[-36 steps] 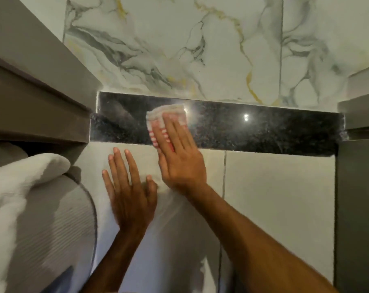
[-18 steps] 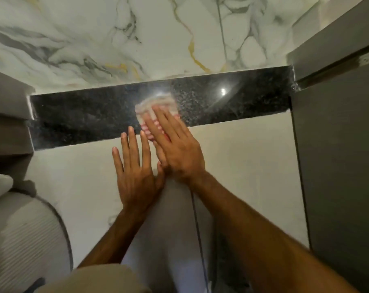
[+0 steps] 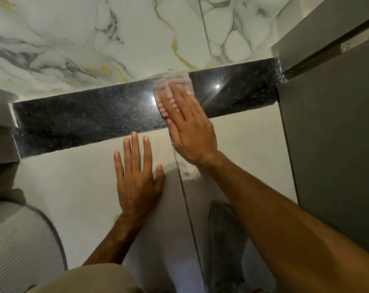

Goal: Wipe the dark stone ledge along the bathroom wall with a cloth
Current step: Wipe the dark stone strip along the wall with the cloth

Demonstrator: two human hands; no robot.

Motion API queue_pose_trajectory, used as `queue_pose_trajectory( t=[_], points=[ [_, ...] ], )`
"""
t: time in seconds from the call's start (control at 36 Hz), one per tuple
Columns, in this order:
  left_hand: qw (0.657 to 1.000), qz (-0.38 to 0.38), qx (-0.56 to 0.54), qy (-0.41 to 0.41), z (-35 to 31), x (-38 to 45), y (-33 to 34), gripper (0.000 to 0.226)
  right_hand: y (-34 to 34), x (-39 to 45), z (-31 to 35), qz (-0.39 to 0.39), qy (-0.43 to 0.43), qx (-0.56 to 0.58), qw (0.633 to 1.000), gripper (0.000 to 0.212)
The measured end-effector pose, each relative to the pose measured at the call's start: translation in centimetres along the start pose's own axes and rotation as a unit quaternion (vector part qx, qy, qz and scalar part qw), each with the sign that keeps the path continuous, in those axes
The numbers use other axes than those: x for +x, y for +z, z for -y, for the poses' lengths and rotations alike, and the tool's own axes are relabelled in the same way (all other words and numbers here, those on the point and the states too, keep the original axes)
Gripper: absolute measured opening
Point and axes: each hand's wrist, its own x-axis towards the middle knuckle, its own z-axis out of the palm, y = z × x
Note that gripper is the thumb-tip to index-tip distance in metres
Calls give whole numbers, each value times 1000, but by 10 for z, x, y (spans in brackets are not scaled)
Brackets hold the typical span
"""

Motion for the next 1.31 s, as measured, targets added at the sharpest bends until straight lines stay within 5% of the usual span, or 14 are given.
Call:
queue_pose_trajectory(
  t=[0.06, 0.17, 0.33, 0.44, 0.58, 0.83, 1.03, 1.22, 1.31],
  points=[
    [1000, 3, -2, 2, -1, 2, -2, 75, -9, -36, -15, 19, -22, 19, 999, 64],
    [1000, 5, 0, 0, -4, 8, -3, 74, -27, -73, -45, 1, 143, 12, 990, 67],
    [1000, -11, 3, 4, -2, 6, 5, 76, -11, 25, -42, -93, 278, -23, 956, 64],
    [1000, 1, 5, 2, -1, 6, 5, 78, -5, 40, -18, -114, 197, -14, 974, 63],
    [1000, 11, -8, -6, -5, 8, -5, 78, -28, -41, -52, 14, 44, 20, 999, 62],
    [1000, 4, -8, -1, -4, 7, 1, 78, -23, 46, -105, -46, 306, -26, 951, 63],
    [1000, 10, -19, -10, -5, 7, -1, 79, -40, -32, -95, -12, 189, 5, 982, 62],
    [1000, 6, -11, -5, -4, 8, -1, 77, -34, 10, -105, -13, 321, -37, 946, 66],
    [1000, 6, -2, -4, -2, 8, 2, 77, -25, 40, -91, -28, 279, 2, 960, 69]
  ],
)
